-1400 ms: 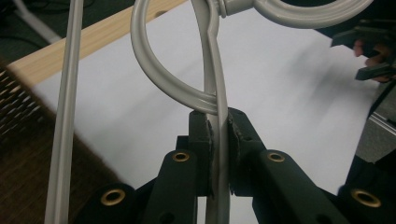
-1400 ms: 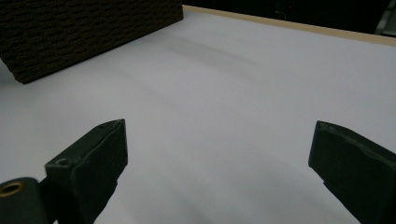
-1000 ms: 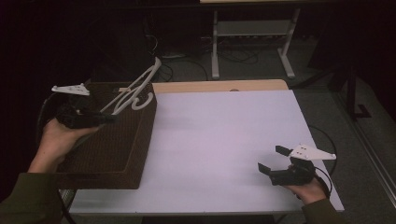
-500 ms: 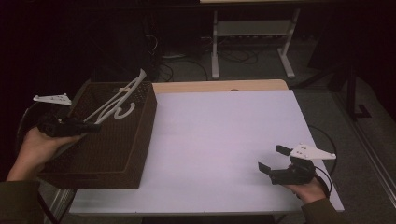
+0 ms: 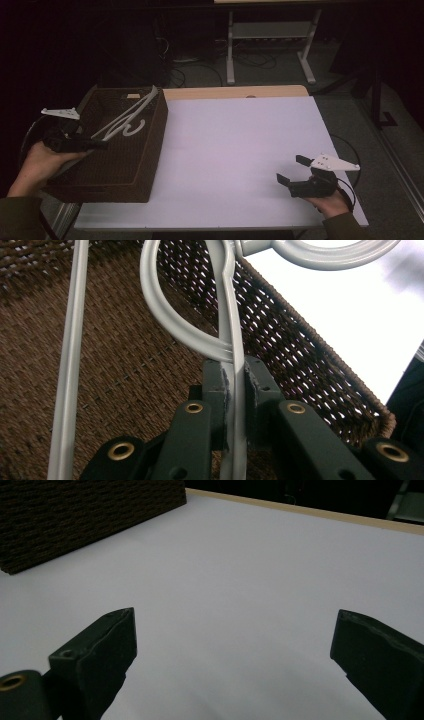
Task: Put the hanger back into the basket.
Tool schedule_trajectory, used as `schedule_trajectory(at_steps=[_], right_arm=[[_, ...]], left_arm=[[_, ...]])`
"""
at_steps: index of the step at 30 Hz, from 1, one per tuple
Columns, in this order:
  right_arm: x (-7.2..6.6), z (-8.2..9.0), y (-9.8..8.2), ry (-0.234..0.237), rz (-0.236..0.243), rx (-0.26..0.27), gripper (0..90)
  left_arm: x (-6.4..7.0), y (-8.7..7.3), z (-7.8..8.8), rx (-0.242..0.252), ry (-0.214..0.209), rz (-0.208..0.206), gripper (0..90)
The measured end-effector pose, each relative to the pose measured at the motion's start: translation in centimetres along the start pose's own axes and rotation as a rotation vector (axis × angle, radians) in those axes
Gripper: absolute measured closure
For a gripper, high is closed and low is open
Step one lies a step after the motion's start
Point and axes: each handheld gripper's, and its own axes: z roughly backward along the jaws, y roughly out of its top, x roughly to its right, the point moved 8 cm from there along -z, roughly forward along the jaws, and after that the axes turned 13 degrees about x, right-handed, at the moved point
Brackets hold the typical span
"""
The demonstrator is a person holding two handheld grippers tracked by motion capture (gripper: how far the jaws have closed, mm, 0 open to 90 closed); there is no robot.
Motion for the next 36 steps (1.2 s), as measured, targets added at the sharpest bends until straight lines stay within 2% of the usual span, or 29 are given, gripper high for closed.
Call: schedule_trajectory(at_steps=[4,18,25,26,27,28,30,36], right_arm=[[0.0,0.0,0.0,0.000,0.000,-0.003,4.2],[0.1,0.1,0.0,-0.003,0.000,0.001,4.2],[0.1,0.1,0.0,-0.004,0.002,0.000,4.3],[0.1,0.1,0.0,-0.005,0.000,0.001,4.3],[0.1,0.1,0.1,-0.004,0.000,0.003,4.2],[0.1,0.1,0.1,-0.005,0.000,0.004,4.3],[0.1,0.1,0.1,-0.006,0.000,0.006,4.2],[0.1,0.1,0.3,-0.005,0.002,0.012,4.2]], left_arm=[[-0.2,-0.4,0.0,-0.012,0.006,0.004,82.1],[-1.0,-1.4,-0.9,-0.069,-0.023,0.011,81.8],[-1.8,-2.1,-1.2,-0.087,-0.016,0.007,81.5],[-2.0,-2.2,-1.2,-0.074,-0.008,0.011,81.3],[-2.1,-2.2,-1.1,-0.068,-0.010,0.001,79.3],[-2.3,-2.3,-1.0,-0.055,-0.005,0.005,71.1],[-2.6,-2.3,-0.8,-0.037,0.011,0.006,62.8],[-2.3,-1.1,0.0,0.059,0.012,0.011,48.4]])
